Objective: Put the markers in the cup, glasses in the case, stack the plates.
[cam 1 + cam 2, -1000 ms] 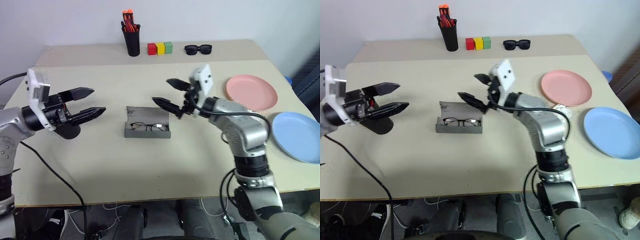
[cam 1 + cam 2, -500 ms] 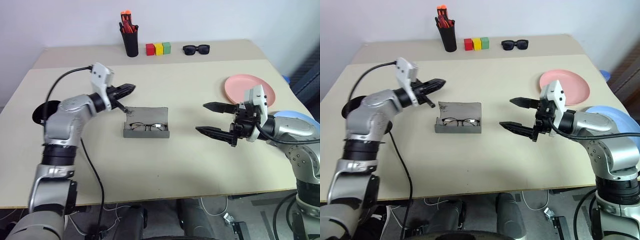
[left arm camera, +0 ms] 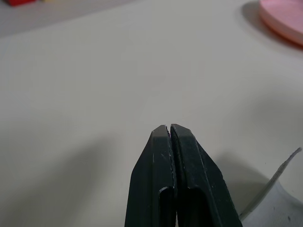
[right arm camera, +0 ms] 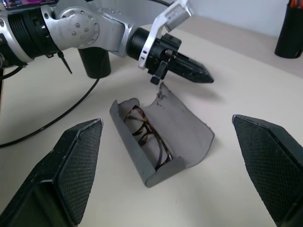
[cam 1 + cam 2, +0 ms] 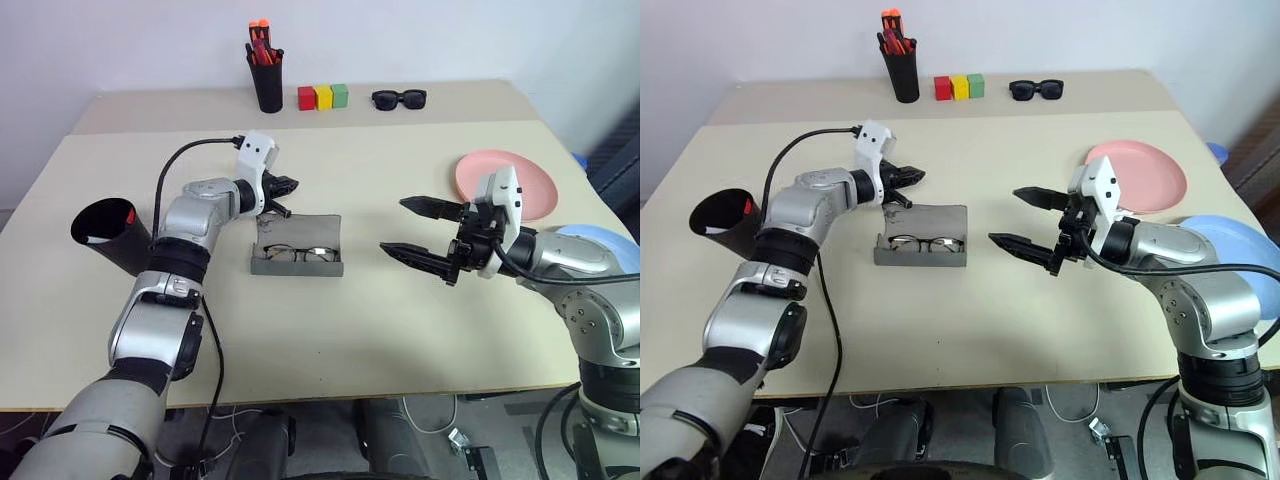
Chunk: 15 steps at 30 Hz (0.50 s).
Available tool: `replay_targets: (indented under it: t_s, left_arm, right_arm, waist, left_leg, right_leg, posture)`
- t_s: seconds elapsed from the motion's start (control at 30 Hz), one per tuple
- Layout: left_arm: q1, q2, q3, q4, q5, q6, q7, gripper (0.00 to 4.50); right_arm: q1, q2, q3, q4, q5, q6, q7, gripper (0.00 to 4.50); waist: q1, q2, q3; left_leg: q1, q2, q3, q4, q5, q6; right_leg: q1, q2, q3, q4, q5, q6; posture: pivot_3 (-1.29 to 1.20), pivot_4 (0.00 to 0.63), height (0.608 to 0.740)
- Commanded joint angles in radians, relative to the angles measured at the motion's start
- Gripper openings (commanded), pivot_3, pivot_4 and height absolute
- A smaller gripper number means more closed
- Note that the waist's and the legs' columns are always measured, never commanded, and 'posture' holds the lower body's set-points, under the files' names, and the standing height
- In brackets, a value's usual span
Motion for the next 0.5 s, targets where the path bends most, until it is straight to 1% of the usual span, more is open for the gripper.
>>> replay_targets:
  t_s: [0.03,0.1,0.27,0.37,0.5]
  left_arm:
    - [-0.044,0.014,-0.012,0.029,0.019,0.084,-0.053,0.03]
    - [-0.067,0.019,-0.004,0.056,0.005,0.2,-0.075,0.03]
    - [-0.07,0.039,-0.038,0.029,0.01,0.29,-0.181,0.03]
    - [-0.062,0.061,-0.094,-0.02,0.018,0.379,-0.258,0.03]
    - [-0.026,0.105,-0.153,-0.127,0.016,0.419,-0.344,0.03]
  right_arm:
    - [-0.015,0.003,-0.02,-0.039,0.027,-0.009,-0.023,4.5]
    - [-0.013,-0.003,-0.021,-0.044,0.029,-0.012,-0.031,4.5]
    - [-0.009,-0.01,-0.023,-0.046,0.023,-0.022,-0.05,4.5]
    - [-0.004,-0.011,-0.023,-0.049,0.018,-0.029,-0.06,4.5]
    - [-0.003,-0.013,-0.017,-0.047,0.016,-0.037,-0.066,4.5]
  waist:
    - [0.002,0.0,0.0]
    - [0.002,0.0,0.0]
    - [0.0,0.0,0.0]
    - [0.0,0.0,0.0]
    - [-0.001,0.0,0.0]
  left_leg:
    - [0.0,0.0,0.0,0.0,0.0,0.0]
    - [0.0,0.0,0.0,0.0,0.0,0.0]
    - [0.0,0.0,0.0,0.0,0.0,0.0]
    - [0.0,0.0,0.0,0.0,0.0,0.0]
    - [0.0,0.0,0.0,0.0,0.0,0.0]
  right_leg:
    - [0.0,0.0,0.0,0.0,0.0,0.0]
    - [0.0,0.0,0.0,0.0,0.0,0.0]
    - [0.0,0.0,0.0,0.0,0.0,0.0]
    - [0.0,0.0,0.0,0.001,0.0,0.0]
    - [0.0,0.0,0.0,0.001,0.0,0.0]
  posture:
    - [0.0,0.15,0.74]
    - [0.0,0.15,0.74]
    - [0.0,0.15,0.74]
    - [0.0,0.15,0.74]
    - [0.0,0.15,0.74]
